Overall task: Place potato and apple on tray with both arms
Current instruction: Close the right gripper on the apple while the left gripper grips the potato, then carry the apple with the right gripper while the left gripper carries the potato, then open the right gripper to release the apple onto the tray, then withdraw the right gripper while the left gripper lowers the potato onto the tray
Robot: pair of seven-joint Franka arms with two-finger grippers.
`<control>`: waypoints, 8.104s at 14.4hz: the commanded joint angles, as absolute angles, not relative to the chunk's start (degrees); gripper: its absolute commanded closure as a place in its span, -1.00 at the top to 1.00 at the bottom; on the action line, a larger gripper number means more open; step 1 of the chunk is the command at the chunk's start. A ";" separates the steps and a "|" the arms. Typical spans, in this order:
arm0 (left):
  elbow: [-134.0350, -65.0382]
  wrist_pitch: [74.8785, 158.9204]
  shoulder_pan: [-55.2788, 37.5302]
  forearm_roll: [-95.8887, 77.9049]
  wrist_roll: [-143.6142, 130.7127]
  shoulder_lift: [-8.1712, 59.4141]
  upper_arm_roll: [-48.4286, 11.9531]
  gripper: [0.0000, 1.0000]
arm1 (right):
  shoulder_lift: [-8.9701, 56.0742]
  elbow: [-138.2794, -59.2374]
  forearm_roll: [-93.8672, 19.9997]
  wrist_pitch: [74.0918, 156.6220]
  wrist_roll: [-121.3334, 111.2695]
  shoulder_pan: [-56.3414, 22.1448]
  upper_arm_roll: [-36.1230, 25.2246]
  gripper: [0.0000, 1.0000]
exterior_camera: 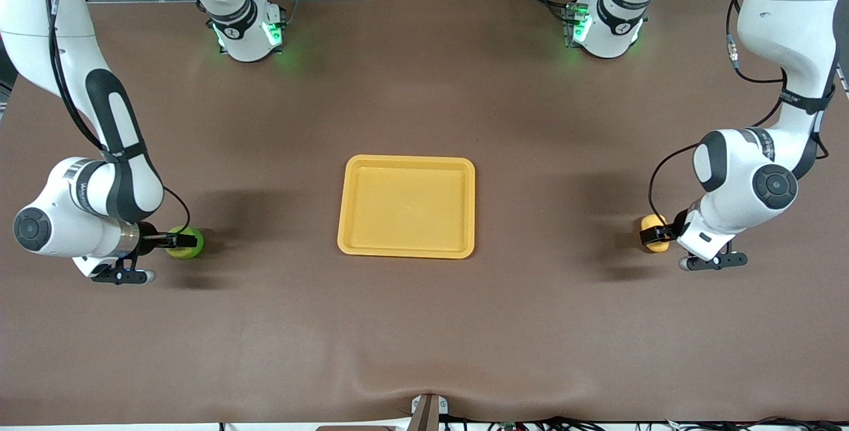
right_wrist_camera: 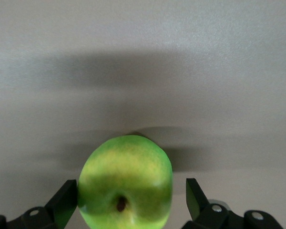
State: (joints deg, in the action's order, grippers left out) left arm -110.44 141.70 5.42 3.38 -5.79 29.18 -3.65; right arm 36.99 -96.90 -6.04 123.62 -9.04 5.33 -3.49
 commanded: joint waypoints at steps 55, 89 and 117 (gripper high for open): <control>-97.74 118.04 -4.55 7.91 -14.57 25.13 -20.13 -0.76 | 30.58 -108.98 -14.06 144.31 93.95 -34.72 -2.29 -1.00; -85.43 128.76 -27.86 23.99 -52.56 45.79 -18.55 -0.70 | 14.86 -108.98 -13.45 121.82 56.02 -20.23 -2.72 1.00; -85.34 106.44 -7.14 16.09 -29.82 22.34 -18.63 1.00 | -2.20 -94.31 -0.88 88.16 0.97 0.35 -2.55 1.00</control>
State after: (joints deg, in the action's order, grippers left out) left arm -84.05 108.92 -9.96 17.58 -33.79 26.17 -18.02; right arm -1.27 -94.98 -2.85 89.78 1.84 0.13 -3.11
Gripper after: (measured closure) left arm 0.000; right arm 0.000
